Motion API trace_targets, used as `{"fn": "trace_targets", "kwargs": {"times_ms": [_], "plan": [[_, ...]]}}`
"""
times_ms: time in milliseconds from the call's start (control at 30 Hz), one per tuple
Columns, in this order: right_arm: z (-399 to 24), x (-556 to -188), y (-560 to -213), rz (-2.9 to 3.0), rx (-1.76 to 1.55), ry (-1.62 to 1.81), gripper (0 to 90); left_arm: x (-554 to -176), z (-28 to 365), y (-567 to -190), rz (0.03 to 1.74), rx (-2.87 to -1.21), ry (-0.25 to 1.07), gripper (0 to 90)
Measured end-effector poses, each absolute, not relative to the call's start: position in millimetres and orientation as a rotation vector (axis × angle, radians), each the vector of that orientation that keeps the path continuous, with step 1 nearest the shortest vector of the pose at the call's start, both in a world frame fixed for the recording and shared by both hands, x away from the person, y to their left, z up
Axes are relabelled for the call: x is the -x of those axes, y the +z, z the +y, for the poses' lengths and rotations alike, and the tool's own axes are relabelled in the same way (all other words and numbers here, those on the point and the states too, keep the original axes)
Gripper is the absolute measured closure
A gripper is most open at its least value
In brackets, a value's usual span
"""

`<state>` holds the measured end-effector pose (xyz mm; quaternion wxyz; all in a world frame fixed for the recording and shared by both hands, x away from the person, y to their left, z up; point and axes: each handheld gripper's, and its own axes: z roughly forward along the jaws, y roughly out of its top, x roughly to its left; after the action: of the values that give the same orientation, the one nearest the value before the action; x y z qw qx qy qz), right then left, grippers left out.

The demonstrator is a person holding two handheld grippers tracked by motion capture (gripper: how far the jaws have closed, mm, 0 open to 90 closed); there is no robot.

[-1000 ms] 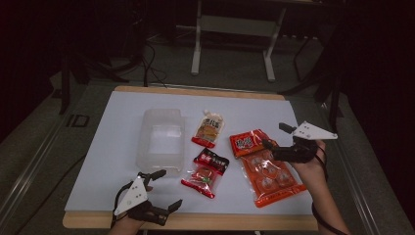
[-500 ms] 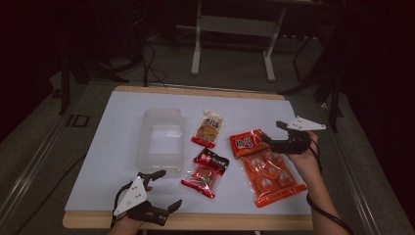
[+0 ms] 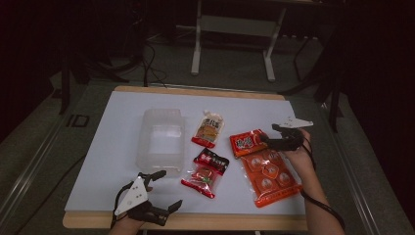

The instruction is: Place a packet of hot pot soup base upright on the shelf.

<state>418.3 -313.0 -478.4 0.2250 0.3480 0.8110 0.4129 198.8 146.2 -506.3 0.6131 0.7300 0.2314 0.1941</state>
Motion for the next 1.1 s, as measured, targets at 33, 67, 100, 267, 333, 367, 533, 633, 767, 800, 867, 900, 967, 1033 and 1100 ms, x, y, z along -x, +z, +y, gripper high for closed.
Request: {"fn": "trace_targets", "kwargs": {"times_ms": [33,67,100,267,333,367,533,633,767,800,867,900,967,1033,1100], "plan": [[-313.1,-419.7,-480.9,2.239,-0.967,1.126,25.2,-198.8,146.1,-506.4,0.532,-1.684,0.449,1.3],[-314.3,-423.3,-485.9,2.250,-0.994,1.138,25.2,-198.9,146.0,-506.6,0.530,-1.685,0.449,1.3],[-314.3,-423.3,-485.9,2.250,-0.994,1.138,25.2,-199.1,145.9,-506.6,0.530,-1.686,0.448,1.3],[-315.6,-430.1,-495.8,2.284,-1.021,1.122,25.2,-199.6,145.0,-507.5,0.533,-1.688,0.438,1.3],[-316.2,-433.7,-502.3,2.301,-1.045,1.113,25.3,-199.6,144.7,-507.5,0.532,-1.690,0.435,1.3],[-316.2,-433.7,-502.3,2.301,-1.045,1.113,25.3,-199.6,144.5,-507.6,0.531,-1.691,0.435,1.3],[-318.4,-440.7,-514.2,2.346,-1.058,1.059,27.0,-199.9,144.1,-508.4,0.532,-1.694,0.429,1.3],[-319.1,-443.4,-519.3,2.365,-1.062,1.019,27.0,-200.1,143.8,-508.7,0.533,-1.697,0.425,1.3],[-320.2,-445.2,-524.7,2.376,-1.053,1.005,26.8,-200.5,143.1,-509.5,0.535,-1.702,0.421,1.3],[-320.8,-445.6,-525.5,2.374,-1.048,1.017,26.6,-200.6,142.9,-509.7,0.536,-1.702,0.417,1.3],[-321.0,-446.3,-527.8,2.376,-1.039,1.016,24.5,-200.8,142.4,-510.1,0.536,-1.702,0.414,1.3],[-321.2,-447.3,-528.8,2.377,-1.043,1.018,20.2,-201.0,142.2,-510.2,0.536,-1.704,0.413,1.3],[-322.0,-449.3,-530.0,2.408,-1.046,1.033,16.9,-201.2,141.5,-510.6,0.535,-1.708,0.410,1.3],[-321.3,-450.8,-530.5,2.425,-1.054,1.028,15.1,-201.1,140.9,-510.8,0.534,-1.711,0.409,1.3],[-319.0,-452.7,-531.1,2.441,-1.092,1.009,11.8,-201.0,140.6,-510.9,0.533,-1.712,0.409,1.3]]}}
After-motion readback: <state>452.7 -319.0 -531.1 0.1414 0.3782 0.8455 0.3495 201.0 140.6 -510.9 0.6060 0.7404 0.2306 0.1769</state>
